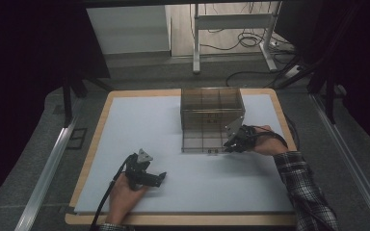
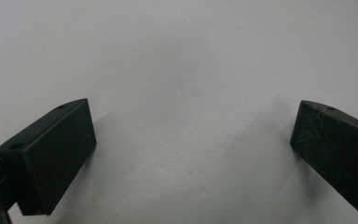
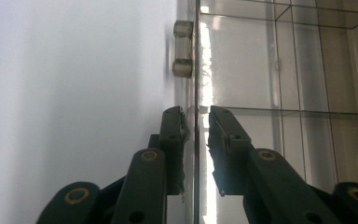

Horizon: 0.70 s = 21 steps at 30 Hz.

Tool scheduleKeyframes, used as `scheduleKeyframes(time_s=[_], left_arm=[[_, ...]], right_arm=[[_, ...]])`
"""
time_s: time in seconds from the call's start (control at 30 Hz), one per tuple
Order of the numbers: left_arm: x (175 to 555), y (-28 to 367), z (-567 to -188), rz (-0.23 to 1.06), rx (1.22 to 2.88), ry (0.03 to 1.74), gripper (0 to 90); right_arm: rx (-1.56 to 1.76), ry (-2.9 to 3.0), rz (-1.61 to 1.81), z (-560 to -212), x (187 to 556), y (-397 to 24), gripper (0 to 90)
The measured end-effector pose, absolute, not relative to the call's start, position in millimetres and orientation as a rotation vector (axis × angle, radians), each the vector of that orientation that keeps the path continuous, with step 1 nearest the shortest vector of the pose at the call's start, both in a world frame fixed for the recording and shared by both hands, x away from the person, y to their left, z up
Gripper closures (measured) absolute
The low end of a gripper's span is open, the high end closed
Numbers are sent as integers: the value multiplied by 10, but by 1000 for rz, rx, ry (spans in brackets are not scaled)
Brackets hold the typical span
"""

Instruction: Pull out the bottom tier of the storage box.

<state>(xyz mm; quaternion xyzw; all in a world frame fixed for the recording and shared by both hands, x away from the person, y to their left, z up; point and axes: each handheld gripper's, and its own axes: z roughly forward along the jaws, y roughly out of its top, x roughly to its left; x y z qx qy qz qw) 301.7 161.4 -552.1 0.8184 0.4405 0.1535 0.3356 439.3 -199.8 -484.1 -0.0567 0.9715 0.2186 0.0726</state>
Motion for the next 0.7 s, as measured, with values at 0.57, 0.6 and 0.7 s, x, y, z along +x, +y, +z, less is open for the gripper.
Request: scheduleKeyframes(time_s=[0.57,0.6,0.7], left_arm=[[3017,1614,-5521,401,2135,1149,0],[3017,1614,-5521,401,2135,1149,0],[3017,1614,-5521,401,2135,1149,0]], right_arm=[[-121,2876,728,-4755,4304,-2019,672],[-116,2867,728,-4745,4290,-2023,656],[-103,2863,732,-4737,4273,-2024,633]])
